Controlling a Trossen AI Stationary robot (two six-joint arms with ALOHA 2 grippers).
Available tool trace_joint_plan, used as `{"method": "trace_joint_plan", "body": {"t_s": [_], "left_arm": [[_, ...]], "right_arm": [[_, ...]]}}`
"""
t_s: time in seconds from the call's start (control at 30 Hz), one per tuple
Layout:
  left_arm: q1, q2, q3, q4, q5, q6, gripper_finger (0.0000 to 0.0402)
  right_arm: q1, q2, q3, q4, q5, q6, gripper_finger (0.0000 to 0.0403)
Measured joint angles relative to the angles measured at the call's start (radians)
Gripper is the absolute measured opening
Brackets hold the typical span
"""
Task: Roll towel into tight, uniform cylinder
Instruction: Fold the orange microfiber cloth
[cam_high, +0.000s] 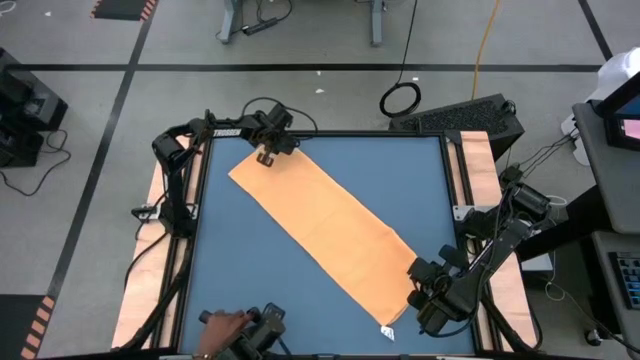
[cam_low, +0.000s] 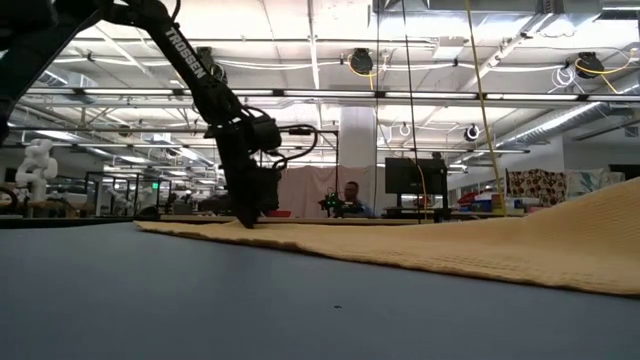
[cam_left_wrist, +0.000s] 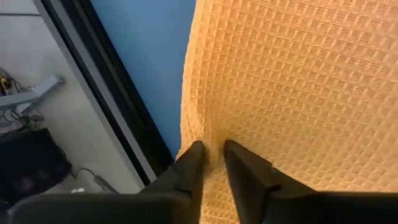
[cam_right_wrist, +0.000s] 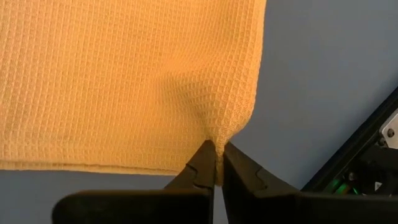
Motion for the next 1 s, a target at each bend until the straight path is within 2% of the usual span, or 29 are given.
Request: {"method": "trace_joint_plan", "body": {"t_s": [0.17, 0.4, 0.57, 0.67, 0.77, 1.0], "left_arm": [[-0.006, -0.002, 0.001, -0.096, -0.025, -0.177, 0.0009], [-0.045, -0.021, 0.004, -0.393, -0.019, -0.613, 0.0005], [-0.112, -0.058, -0.005, -0.542, 0.055, -0.838, 0.001], [-0.145, -0.087, -0.007, -0.535, 0.059, -0.864, 0.0021], [-0.16, -0.114, -0.005, -0.51, 0.007, -0.825, 0.0044], [-0.114, -0.135, -0.003, -0.458, -0.081, -0.743, 0.0146]], "right_arm": [[0.0, 0.0, 0.0, -0.014, -0.002, -0.036, 0.0006], [0.0, 0.0, 0.0, -0.081, 0.003, -0.158, 0.0006], [-0.001, 0.0, 0.0, -0.119, 0.068, -0.168, 0.0006], [-0.006, 0.0, 0.0, -0.129, 0.122, -0.168, 0.0006], [-0.017, 0.0, 0.0, -0.132, 0.173, -0.168, 0.0006], [-0.033, 0.0, 0.0, -0.121, 0.177, -0.16, 0.0006]]}}
